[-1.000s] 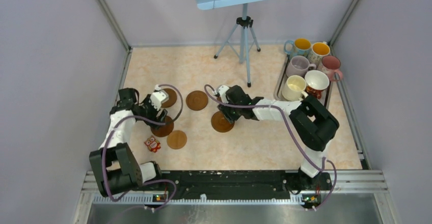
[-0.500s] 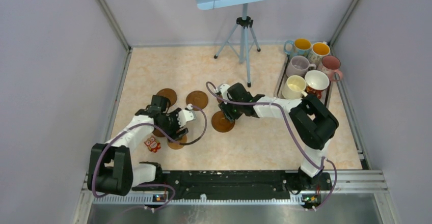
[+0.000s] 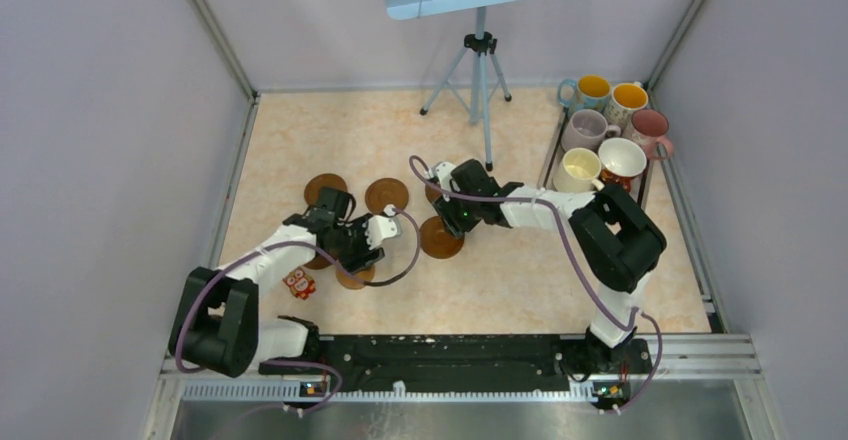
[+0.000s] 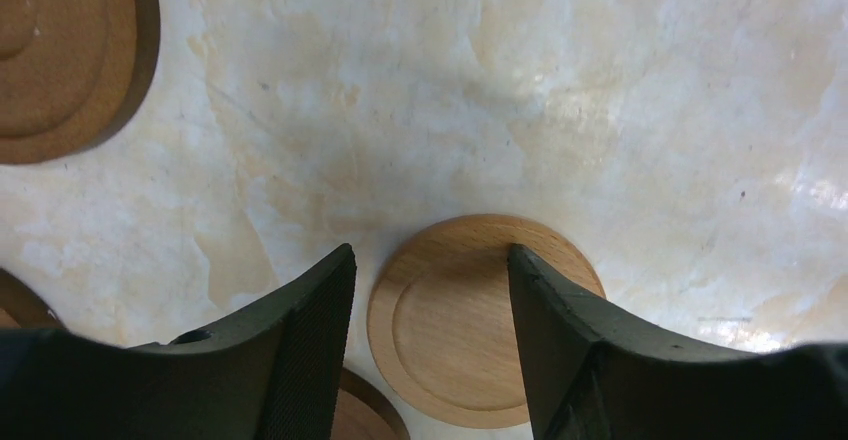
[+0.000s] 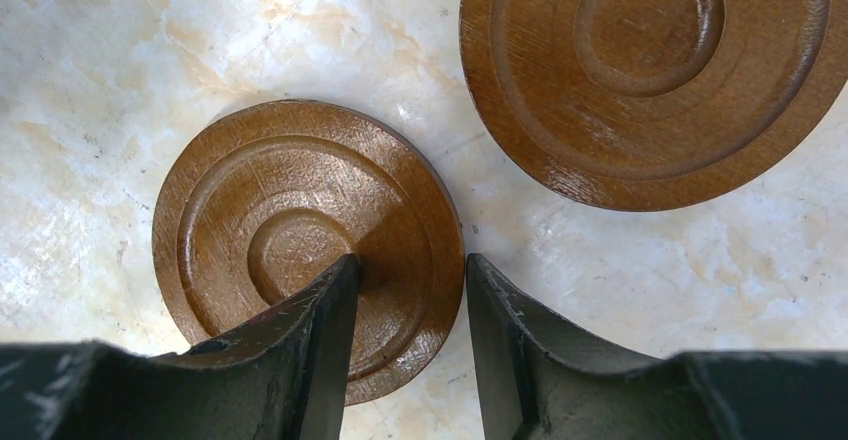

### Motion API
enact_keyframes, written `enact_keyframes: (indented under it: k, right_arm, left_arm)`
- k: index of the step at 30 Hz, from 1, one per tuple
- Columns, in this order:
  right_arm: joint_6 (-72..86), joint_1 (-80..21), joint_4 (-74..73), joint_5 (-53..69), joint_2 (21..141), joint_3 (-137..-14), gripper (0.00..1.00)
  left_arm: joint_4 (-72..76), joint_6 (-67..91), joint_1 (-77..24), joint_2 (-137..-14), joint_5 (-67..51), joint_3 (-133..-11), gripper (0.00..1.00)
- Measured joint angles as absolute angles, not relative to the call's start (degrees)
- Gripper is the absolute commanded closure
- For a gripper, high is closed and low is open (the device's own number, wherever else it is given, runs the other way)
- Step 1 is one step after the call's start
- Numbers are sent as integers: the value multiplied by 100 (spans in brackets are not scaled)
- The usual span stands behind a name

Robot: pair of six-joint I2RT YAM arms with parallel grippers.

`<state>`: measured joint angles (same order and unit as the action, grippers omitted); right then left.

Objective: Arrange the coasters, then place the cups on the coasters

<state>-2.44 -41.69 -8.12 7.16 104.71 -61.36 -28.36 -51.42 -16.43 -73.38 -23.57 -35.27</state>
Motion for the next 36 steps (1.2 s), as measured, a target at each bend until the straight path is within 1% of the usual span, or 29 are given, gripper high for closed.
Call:
enact_keyframes:
  k: [6,14,24,29,36]
  right_arm:
    - [-244,-4091,-915,720,10471,-6176,55]
    - [-239,-4069,-947,735,10471,-6182,54]
    - [-239,-4069,-972,742,10471,-6195,54]
    - [-239,-4069,-974,744,10471,-6195,54]
    - [-239,-4069,-987,744,10471,-6200,54]
  left_arm:
    - [-2185,-4541,-1994,-7629,-2462,-3590,37]
    - [-1680,-4069,-2307,-8064,-2440,-3822,37]
    - [-1288,-3708,-2373,-8499,-2333,-4119,37]
    - [-1107,-3605,-2373,-8702,-2285,-4268,27]
    - [-1275,-3518,-2373,-8855,-2287,-4491,26]
